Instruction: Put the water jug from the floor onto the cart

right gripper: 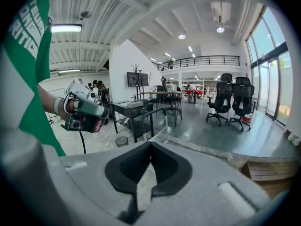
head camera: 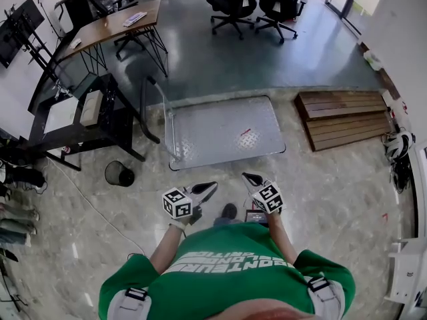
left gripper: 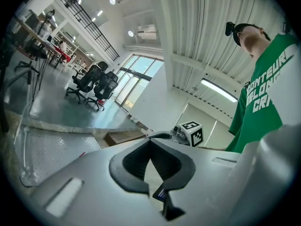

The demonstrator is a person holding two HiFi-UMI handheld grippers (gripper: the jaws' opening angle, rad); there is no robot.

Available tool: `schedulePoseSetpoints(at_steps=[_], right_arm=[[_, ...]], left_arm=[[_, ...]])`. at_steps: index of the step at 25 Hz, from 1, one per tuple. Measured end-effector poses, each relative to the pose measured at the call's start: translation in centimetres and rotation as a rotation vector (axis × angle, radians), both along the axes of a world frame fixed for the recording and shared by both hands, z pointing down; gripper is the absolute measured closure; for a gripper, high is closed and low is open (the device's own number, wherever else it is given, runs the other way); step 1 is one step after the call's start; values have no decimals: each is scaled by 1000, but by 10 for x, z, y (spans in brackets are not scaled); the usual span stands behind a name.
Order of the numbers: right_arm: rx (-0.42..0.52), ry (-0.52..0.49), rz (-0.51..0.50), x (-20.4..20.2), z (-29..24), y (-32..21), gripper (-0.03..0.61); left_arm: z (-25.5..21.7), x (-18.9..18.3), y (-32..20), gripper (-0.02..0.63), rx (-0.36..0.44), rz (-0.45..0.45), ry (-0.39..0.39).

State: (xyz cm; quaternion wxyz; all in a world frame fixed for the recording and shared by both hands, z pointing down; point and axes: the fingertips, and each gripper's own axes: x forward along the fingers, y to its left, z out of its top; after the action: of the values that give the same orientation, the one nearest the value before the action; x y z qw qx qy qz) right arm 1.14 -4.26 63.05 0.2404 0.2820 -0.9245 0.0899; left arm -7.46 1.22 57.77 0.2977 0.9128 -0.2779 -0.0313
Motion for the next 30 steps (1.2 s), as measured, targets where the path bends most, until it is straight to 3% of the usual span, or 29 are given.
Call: schedulePoseSetpoints(at_steps=[9, 21, 30], right_arm=[[0, -127, 86, 35, -9, -49, 586], [-35, -134, 249, 96, 10, -49, 586], [-45, -116, 264, 100, 17, -55, 586]], left_arm=[[-8, 38, -46, 603, 28, 74, -28], [-2, 83, -60, 603, 33, 201, -43], [5, 81, -71, 603, 18, 209, -54]])
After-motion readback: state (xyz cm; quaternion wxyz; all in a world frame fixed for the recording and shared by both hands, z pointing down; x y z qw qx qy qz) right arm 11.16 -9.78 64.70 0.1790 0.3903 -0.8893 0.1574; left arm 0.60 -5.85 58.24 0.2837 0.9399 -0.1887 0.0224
